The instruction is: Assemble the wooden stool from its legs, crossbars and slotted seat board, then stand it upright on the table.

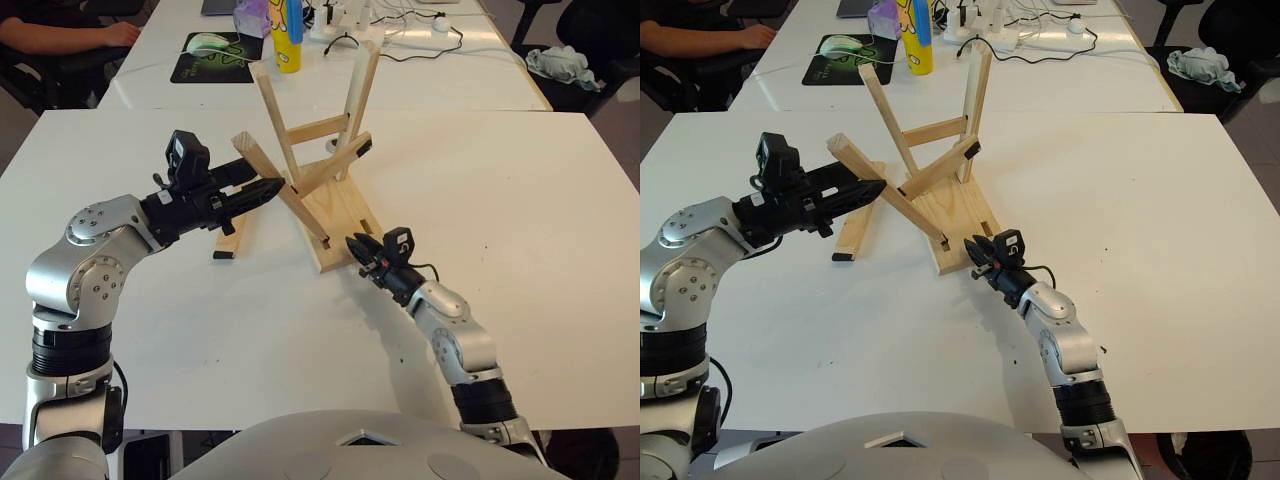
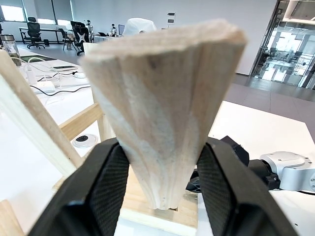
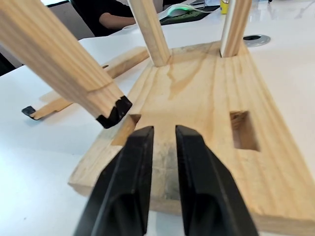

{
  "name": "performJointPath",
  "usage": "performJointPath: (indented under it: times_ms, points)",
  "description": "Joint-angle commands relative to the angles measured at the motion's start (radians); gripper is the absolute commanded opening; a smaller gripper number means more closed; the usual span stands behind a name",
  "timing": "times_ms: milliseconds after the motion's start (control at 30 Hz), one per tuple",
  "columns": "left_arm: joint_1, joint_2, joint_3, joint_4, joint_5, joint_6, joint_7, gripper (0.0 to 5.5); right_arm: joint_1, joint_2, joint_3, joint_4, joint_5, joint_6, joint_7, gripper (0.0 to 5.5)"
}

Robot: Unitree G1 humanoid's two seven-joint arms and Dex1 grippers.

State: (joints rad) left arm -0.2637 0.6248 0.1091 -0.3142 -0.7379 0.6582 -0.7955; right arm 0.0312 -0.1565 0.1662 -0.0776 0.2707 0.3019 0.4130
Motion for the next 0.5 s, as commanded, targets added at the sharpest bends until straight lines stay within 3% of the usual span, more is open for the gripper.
performJointPath:
  times_ms: [33, 100, 500]
  points:
    - [-0.012, 0.028, -0.005, 0.029, 0.021, -0.003, -0.036, 2.03, -0.004, 0.020, 0.032, 0.048, -0.036, 0.066, -0.030, 0.23]
    - [-0.018, 0.037, -0.009, 0.053, 0.032, -0.008, -0.054, 2.03, -0.011, 0.033, 0.039, 0.074, -0.047, 0.089, -0.042, 0.00]
    - [-0.084, 0.025, -0.061, 0.032, 0.046, -0.004, -0.089, 2.03, 0.003, 0.032, 0.039, 0.121, -0.094, 0.208, -0.134, 0.00]
